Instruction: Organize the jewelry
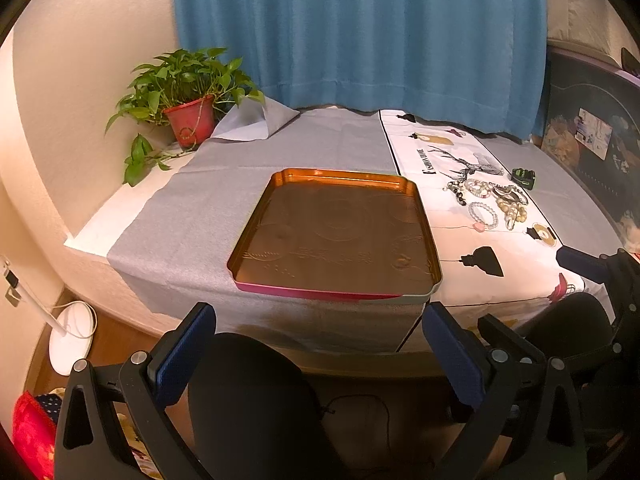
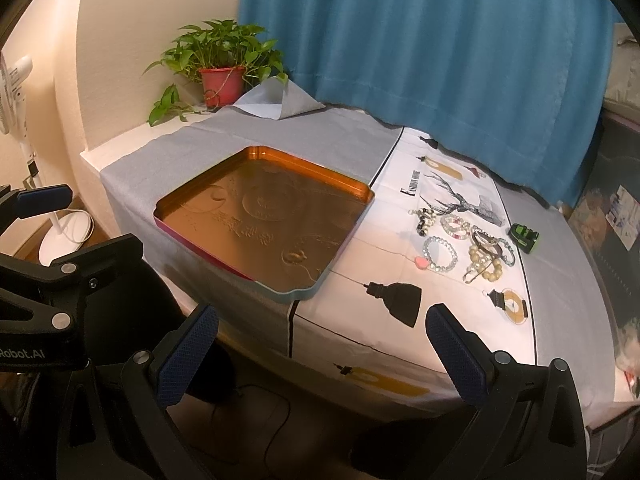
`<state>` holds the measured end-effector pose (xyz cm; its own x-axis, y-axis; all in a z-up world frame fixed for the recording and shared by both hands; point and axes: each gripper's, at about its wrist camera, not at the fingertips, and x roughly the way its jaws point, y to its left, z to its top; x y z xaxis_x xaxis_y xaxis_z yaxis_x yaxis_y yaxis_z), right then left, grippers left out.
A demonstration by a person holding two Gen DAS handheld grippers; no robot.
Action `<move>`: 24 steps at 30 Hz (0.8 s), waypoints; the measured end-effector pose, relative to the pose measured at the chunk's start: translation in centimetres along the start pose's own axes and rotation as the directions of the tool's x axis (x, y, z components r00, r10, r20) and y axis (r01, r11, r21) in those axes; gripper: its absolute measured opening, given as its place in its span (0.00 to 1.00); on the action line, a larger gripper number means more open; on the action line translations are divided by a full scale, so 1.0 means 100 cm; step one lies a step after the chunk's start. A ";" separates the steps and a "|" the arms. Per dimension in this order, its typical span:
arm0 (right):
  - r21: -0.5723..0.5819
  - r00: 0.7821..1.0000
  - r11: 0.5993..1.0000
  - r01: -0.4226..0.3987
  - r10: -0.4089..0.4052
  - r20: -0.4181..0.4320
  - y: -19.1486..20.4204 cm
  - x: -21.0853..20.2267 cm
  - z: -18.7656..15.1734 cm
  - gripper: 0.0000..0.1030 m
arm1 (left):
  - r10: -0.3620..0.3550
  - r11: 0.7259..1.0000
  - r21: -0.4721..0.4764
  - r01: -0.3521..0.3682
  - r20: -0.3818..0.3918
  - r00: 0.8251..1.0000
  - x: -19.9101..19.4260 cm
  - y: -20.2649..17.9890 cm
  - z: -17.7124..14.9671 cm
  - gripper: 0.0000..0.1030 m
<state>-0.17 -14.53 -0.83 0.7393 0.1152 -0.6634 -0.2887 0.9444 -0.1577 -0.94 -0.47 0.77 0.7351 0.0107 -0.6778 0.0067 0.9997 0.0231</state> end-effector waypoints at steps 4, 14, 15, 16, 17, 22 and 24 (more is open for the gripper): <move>-0.001 1.000 1.000 -0.003 0.003 0.002 0.000 0.000 0.000 1.00 | 0.000 1.000 0.000 0.000 0.000 1.000 0.000 0.000 0.000 1.00; 0.000 1.000 1.000 -0.002 0.002 0.002 0.000 -0.001 -0.001 1.00 | 0.002 1.000 0.002 -0.002 0.001 1.000 0.000 -0.001 0.000 1.00; 0.000 1.000 1.000 -0.003 0.003 0.002 0.000 0.000 0.000 1.00 | 0.002 1.000 0.003 -0.002 0.001 1.000 0.000 -0.001 0.000 1.00; -0.001 1.000 1.000 -0.003 0.003 0.002 0.000 0.000 -0.001 1.00 | 0.003 1.000 0.004 -0.003 0.001 1.000 0.000 -0.001 0.000 1.00; -0.001 1.000 1.000 -0.002 0.002 0.002 0.000 0.000 -0.001 1.00 | 0.003 1.000 0.004 -0.003 0.000 1.000 -0.001 -0.002 0.000 1.00; -0.001 1.000 1.000 -0.003 0.003 0.000 0.000 0.000 -0.002 1.00 | 0.004 1.000 0.005 -0.004 0.002 1.000 0.000 -0.002 -0.001 1.00; 0.000 1.000 1.000 -0.003 0.003 0.001 0.000 0.000 -0.002 1.00 | 0.005 1.000 0.006 -0.005 0.002 1.000 -0.001 -0.002 -0.001 1.00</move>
<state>-0.27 -14.58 -0.93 0.7390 0.1178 -0.6634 -0.2904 0.9441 -0.1559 -1.04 -0.69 0.78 0.7365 0.0155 -0.6763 0.0072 0.9995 0.0308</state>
